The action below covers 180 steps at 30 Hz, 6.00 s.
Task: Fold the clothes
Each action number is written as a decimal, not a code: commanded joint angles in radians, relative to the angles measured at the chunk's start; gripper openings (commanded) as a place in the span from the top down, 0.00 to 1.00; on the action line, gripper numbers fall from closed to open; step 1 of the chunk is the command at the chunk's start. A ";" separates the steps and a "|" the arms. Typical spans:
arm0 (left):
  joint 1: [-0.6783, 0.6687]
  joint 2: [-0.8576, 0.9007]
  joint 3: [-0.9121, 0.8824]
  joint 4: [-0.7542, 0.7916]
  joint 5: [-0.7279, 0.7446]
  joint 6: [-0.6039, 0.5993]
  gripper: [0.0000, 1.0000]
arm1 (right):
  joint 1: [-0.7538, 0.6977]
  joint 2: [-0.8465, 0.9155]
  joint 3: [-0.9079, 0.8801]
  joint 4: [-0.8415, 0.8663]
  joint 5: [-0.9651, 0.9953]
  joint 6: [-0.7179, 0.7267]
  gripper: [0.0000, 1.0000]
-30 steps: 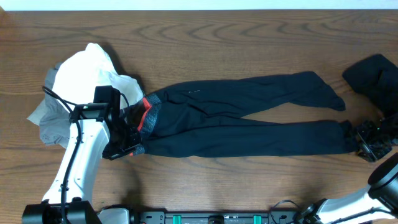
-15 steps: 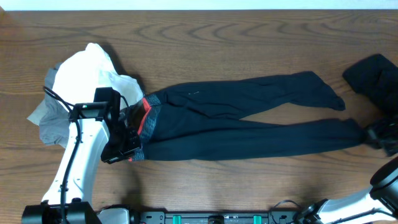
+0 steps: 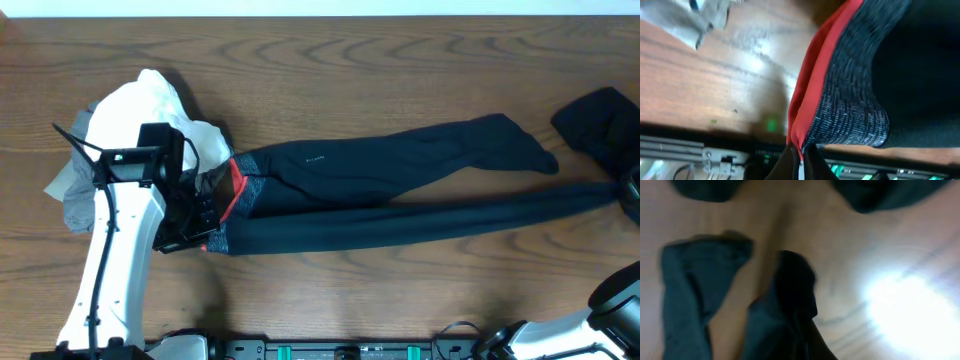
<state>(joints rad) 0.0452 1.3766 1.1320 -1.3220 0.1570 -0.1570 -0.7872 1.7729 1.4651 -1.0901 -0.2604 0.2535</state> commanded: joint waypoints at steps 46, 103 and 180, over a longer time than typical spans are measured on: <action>-0.042 0.278 0.131 0.591 -0.011 0.101 0.51 | 0.132 0.224 0.027 0.401 -0.004 0.072 0.35; -0.045 -0.064 0.131 0.335 0.123 0.119 0.44 | 0.913 0.013 0.013 0.161 0.046 -0.147 0.99; -0.325 0.538 0.103 0.537 0.225 -0.064 0.38 | 0.866 0.048 0.012 -0.006 -0.058 -0.207 0.65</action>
<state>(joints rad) -0.2890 1.9205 1.2343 -0.7776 0.5343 -0.2131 0.0734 1.8500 1.4780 -1.0901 -0.3073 0.0628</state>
